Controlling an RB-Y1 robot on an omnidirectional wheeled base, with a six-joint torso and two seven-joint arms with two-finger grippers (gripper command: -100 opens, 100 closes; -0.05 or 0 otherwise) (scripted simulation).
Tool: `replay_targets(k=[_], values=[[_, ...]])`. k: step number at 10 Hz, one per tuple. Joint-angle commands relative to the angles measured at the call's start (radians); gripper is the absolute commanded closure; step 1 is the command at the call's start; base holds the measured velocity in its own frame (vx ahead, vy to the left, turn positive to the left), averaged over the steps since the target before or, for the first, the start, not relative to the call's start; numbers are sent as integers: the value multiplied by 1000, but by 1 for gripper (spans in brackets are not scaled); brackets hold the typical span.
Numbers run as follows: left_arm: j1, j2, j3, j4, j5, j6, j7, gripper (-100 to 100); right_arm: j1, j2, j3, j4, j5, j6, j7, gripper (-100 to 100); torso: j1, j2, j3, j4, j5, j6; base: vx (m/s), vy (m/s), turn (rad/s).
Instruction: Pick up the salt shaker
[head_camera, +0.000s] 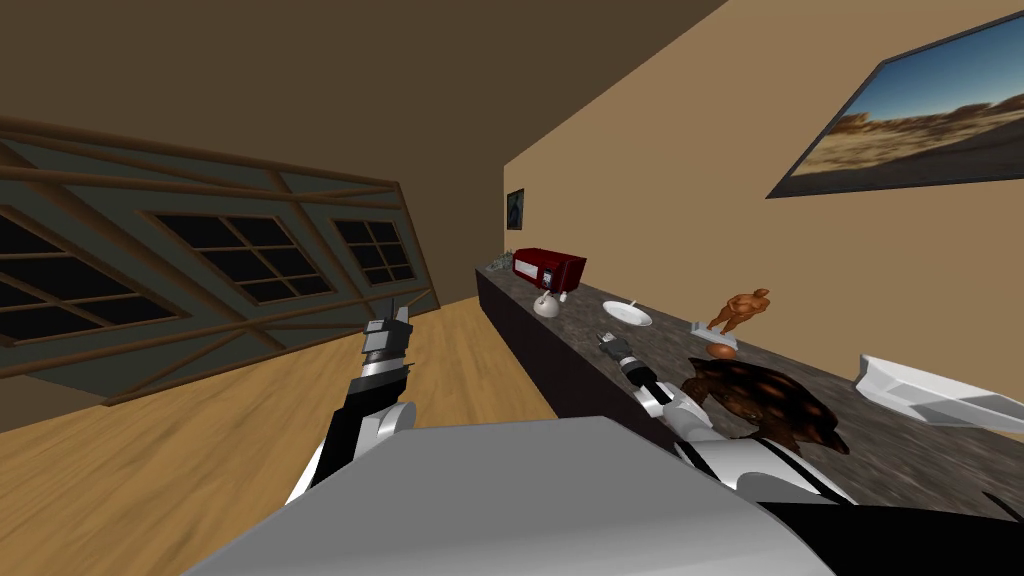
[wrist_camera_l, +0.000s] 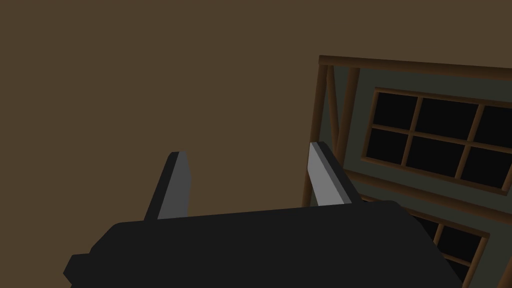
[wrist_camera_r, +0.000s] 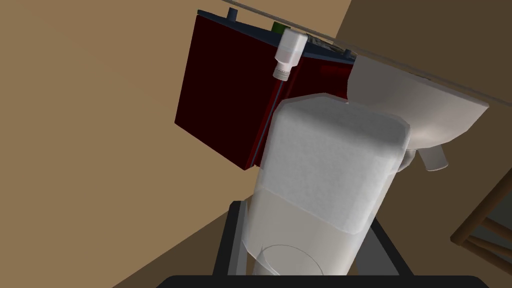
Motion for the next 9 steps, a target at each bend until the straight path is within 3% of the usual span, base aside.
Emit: replay_targets(k=[1,2,6,7,9], values=[[0,0,0,0,0,0,0,0,50,50,-41,-50,50,50,-12,100,0,0,0,0,0,0,-25,-76,152],[0,0,0,0,0,0,0,0,47,52,-41,-24,55,50,-12,100,-4,1,0,-1,-2,-1,-14,-110,133],[0,0,0,0,0,0,0,0,50,52,-41,-101,55,51,-12,100,-8,-2,-4,-7,-9,3,-4,-9,-12],[0,0,0,0,0,0,0,0,93,104,-83,-131,106,91,-25,100,-7,-2,-5,-7,-9,2,-17,-61,163],[0,0,0,0,0,0,0,0,93,109,-83,-98,115,91,-25,100,-16,-3,-7,-12,-17,4,-7,-66,61]])
